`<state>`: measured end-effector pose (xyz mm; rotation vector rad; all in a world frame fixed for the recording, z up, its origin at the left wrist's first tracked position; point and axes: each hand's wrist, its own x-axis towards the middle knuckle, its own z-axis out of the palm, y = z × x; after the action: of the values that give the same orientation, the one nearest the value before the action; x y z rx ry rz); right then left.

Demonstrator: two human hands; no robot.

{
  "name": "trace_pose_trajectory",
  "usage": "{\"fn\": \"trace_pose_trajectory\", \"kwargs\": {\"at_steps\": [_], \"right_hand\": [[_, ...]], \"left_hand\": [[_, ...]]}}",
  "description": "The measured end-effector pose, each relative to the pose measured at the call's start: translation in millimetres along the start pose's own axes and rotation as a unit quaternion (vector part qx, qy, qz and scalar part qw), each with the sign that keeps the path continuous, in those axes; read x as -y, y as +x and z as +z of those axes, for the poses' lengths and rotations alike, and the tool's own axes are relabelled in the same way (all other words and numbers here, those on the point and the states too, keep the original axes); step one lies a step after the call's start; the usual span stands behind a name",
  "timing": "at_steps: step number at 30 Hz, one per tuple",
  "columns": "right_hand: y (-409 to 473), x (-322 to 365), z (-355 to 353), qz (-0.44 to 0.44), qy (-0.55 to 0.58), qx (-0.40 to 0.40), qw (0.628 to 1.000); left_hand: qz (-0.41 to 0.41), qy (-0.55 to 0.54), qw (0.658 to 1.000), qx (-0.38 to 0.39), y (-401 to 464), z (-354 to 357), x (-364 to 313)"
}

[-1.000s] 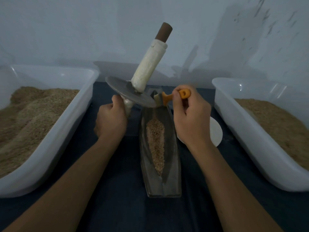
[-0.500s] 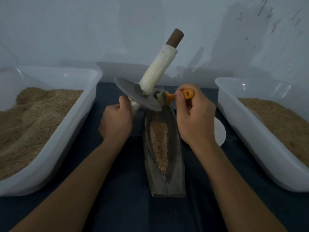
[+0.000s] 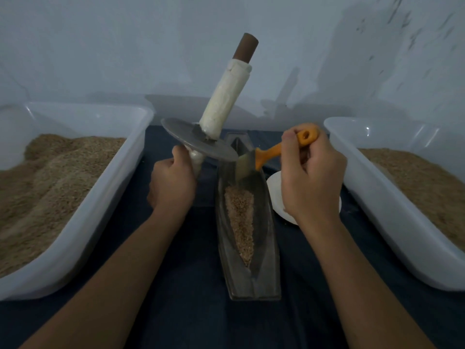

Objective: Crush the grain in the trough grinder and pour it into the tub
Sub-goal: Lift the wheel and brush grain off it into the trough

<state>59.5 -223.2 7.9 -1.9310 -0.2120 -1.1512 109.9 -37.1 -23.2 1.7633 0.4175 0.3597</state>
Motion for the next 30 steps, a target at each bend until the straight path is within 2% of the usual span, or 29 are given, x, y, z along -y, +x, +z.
{"fn": "trace_pose_trajectory", "kwargs": {"at_steps": [4,8,14,19,24,30], "right_hand": [[-3.9,-2.6,4.2,-0.025,-0.038,0.059,0.997],[-6.9,-2.3,4.7,0.020,-0.015,0.117,0.993],[2.0,7.1,-7.6,0.079,0.049,0.055,0.994],[12.1,16.5,-21.3,0.082,0.093,-0.019,0.992],[11.3,25.4,-26.0,0.061,0.102,0.024,0.993],[2.8,26.8,-14.2,0.055,0.055,0.058,0.995]], "left_hand": [[-0.001,-0.015,1.000,0.004,-1.4,-0.6,-1.7],[0.001,-0.020,1.000,0.014,-3.8,-1.5,-2.3],[-0.005,-0.016,1.000,0.013,-3.2,-2.0,-2.2],[-0.007,-0.013,1.000,0.010,-4.1,-2.2,-3.0],[-0.007,-0.008,1.000,0.010,-4.8,-1.6,-3.9],[-0.003,-0.008,1.000,0.013,-4.5,-1.1,-3.6]]}}
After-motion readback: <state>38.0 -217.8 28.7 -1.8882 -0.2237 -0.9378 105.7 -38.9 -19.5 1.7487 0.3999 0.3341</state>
